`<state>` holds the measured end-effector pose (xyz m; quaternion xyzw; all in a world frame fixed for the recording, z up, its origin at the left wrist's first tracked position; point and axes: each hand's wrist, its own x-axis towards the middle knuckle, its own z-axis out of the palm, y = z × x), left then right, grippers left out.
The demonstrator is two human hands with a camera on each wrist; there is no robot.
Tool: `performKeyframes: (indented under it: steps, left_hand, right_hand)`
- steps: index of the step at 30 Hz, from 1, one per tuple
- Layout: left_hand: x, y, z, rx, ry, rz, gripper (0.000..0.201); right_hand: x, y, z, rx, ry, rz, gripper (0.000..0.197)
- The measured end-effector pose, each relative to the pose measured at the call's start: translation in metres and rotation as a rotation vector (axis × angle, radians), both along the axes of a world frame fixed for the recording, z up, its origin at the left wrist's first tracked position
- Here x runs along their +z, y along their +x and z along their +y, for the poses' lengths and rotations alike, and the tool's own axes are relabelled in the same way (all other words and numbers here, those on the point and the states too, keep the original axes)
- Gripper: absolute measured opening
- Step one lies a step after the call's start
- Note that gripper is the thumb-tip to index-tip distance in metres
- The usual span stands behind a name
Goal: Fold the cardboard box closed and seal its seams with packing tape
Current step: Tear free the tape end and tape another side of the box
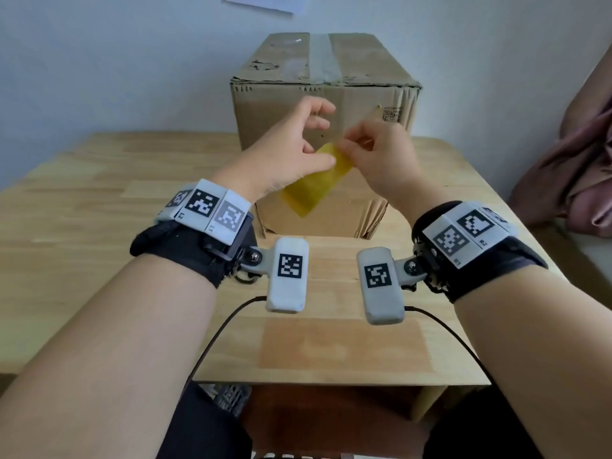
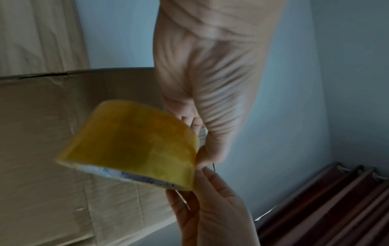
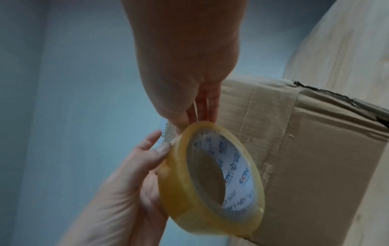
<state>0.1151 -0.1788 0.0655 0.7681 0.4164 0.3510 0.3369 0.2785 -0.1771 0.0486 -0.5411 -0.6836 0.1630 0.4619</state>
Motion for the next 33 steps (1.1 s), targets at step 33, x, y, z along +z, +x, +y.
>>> performKeyframes:
  steps: [33]
  left_hand:
    - [0.003,-0.001,0.005,0.2,0.08,0.028,0.008]
  right_hand:
    - [0.011,0.0,-0.005,0.172,0.079,-0.164,0.022]
